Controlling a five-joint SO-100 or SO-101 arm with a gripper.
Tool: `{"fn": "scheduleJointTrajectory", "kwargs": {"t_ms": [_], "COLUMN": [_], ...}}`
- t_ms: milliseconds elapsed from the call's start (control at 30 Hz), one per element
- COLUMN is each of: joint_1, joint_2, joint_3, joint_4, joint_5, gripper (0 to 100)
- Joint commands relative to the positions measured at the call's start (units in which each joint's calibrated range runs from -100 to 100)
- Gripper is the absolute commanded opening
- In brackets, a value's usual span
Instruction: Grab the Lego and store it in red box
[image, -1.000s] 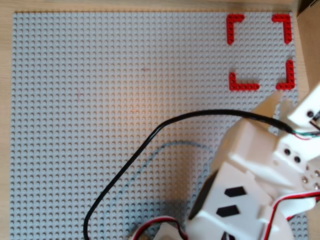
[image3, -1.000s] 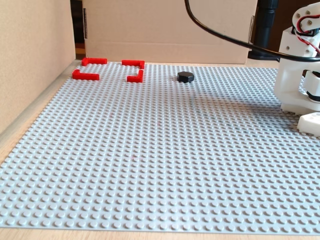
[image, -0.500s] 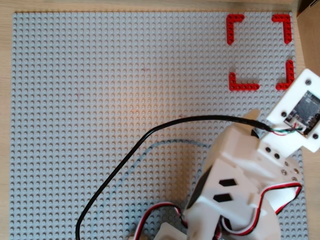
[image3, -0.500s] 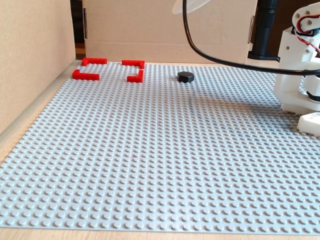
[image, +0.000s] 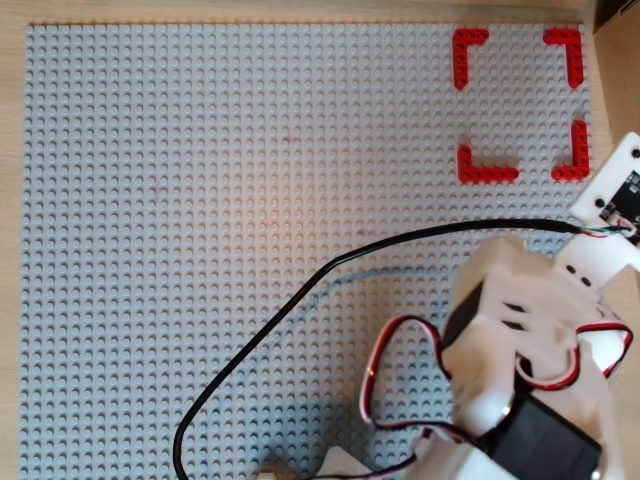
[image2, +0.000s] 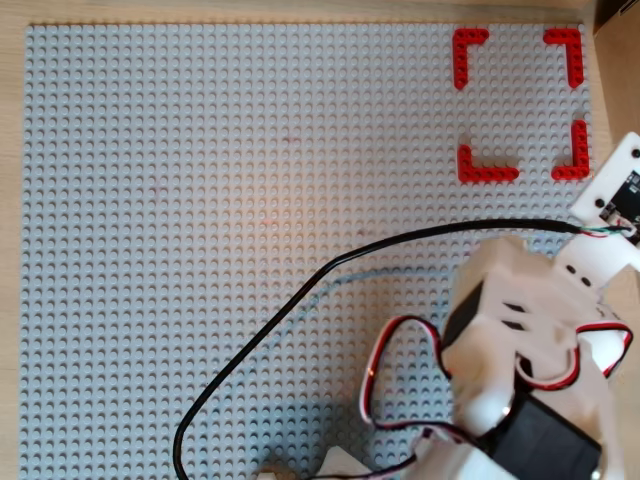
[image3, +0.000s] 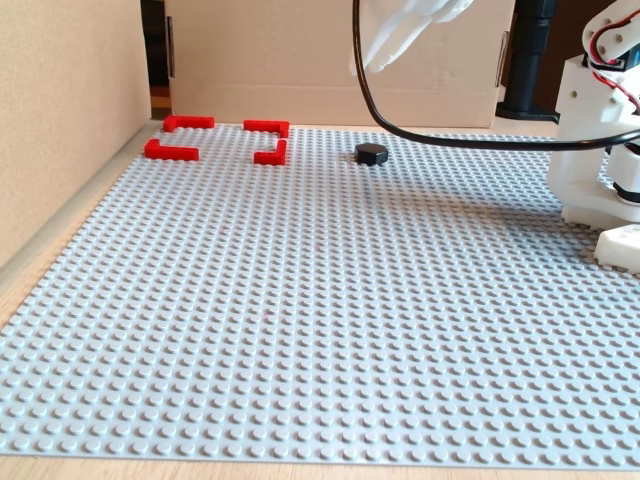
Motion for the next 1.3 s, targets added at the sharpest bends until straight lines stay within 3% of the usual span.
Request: {"fn": "scheduleJointTrajectory", "kwargs": {"t_ms": [0, 400, 600, 1267], "joint_1": [1.5, 1.0, 0.8, -6.5], "joint_2": [7.8, 21.8, 22.2, 24.1], "joint_3": [-6.2, -11.5, -12.2, -11.4], "joint_4": [1.6, 6.1, 6.1, 5.0], "joint_5": [0.2, -0.2, -0.2, -1.7], "gripper": [11, 11, 17, 17]}}
